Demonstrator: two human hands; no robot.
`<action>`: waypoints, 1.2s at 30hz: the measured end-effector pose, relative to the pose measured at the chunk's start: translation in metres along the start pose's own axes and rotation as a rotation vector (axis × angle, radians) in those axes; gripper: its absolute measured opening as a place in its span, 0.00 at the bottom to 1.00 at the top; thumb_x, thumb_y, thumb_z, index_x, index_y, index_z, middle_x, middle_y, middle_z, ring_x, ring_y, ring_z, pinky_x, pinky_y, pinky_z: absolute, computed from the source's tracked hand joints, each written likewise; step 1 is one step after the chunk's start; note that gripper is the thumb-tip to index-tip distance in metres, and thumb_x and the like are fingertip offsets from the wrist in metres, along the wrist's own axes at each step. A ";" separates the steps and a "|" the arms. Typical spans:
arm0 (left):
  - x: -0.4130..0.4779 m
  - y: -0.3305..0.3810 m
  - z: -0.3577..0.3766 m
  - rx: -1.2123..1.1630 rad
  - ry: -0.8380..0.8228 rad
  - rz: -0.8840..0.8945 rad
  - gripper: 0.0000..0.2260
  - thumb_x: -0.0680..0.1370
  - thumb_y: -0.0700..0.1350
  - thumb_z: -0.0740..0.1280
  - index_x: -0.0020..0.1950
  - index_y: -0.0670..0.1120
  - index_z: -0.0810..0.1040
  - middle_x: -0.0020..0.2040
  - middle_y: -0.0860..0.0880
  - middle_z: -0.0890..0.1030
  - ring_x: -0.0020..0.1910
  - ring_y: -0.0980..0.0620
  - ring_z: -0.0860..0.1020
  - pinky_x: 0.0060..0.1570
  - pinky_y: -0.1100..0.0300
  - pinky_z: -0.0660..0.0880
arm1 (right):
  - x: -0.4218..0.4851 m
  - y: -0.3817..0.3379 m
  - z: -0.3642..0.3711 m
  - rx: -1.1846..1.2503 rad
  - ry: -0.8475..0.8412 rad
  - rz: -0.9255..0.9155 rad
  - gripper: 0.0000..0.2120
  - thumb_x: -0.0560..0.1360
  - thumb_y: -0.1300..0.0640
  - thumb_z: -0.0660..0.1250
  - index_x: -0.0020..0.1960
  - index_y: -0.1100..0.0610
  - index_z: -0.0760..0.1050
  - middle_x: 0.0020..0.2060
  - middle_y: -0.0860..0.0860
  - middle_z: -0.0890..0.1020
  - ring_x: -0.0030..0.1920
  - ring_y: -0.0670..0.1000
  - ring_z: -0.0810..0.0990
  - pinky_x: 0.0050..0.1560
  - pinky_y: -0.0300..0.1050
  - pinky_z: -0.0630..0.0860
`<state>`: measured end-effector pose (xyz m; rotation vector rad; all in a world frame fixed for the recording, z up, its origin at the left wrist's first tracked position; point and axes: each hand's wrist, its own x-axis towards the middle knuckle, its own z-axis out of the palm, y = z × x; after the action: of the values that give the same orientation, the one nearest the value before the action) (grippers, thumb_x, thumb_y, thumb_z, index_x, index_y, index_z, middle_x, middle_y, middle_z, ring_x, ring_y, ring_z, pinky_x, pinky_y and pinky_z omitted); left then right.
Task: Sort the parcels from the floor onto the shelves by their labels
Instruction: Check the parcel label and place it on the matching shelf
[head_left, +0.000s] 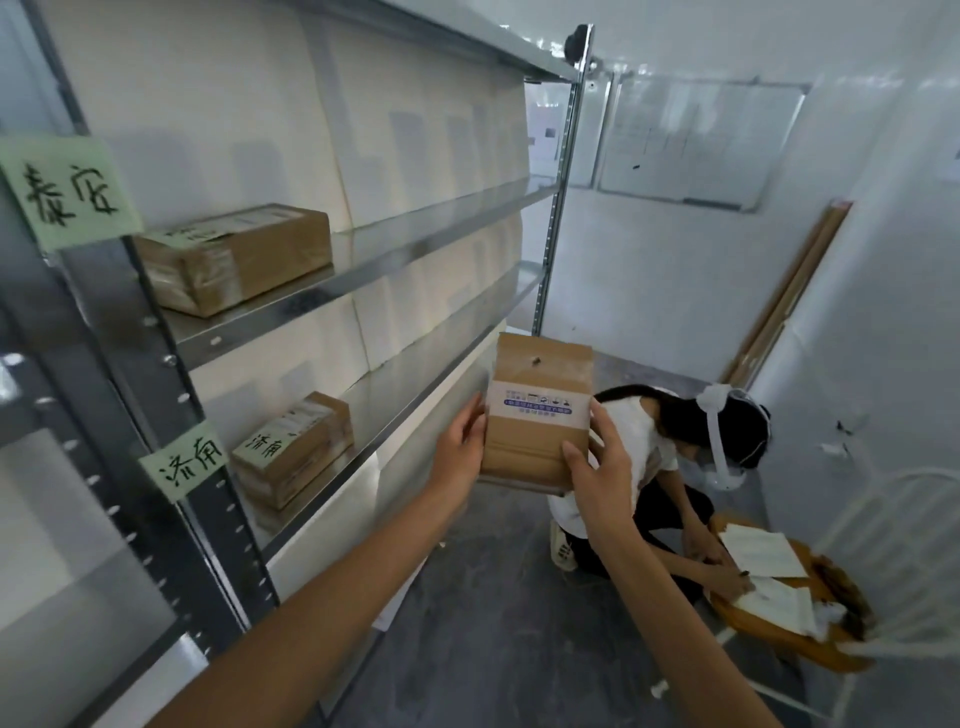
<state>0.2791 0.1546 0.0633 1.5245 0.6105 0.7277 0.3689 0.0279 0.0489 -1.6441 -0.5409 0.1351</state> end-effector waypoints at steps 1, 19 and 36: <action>-0.003 0.002 -0.002 -0.007 0.009 -0.004 0.18 0.82 0.44 0.57 0.72 0.48 0.67 0.68 0.49 0.73 0.65 0.54 0.70 0.68 0.56 0.67 | -0.001 -0.001 0.000 0.006 -0.020 -0.010 0.28 0.75 0.61 0.64 0.72 0.44 0.61 0.68 0.50 0.72 0.66 0.52 0.72 0.63 0.61 0.73; -0.166 0.024 -0.069 0.125 0.367 0.094 0.17 0.82 0.47 0.52 0.72 0.50 0.66 0.67 0.51 0.71 0.65 0.55 0.68 0.55 0.70 0.67 | -0.109 -0.049 0.013 0.180 -0.466 -0.106 0.28 0.77 0.65 0.62 0.74 0.51 0.61 0.67 0.53 0.73 0.66 0.51 0.72 0.64 0.49 0.73; -0.326 0.057 -0.187 0.219 0.771 0.127 0.18 0.82 0.52 0.50 0.71 0.53 0.65 0.67 0.52 0.71 0.63 0.56 0.71 0.52 0.72 0.70 | -0.253 -0.123 0.087 0.244 -0.828 -0.242 0.30 0.76 0.58 0.65 0.73 0.40 0.58 0.71 0.48 0.65 0.71 0.52 0.65 0.68 0.61 0.68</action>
<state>-0.0782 0.0293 0.0955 1.4643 1.2000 1.4034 0.0792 0.0064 0.0978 -1.2240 -1.2875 0.6903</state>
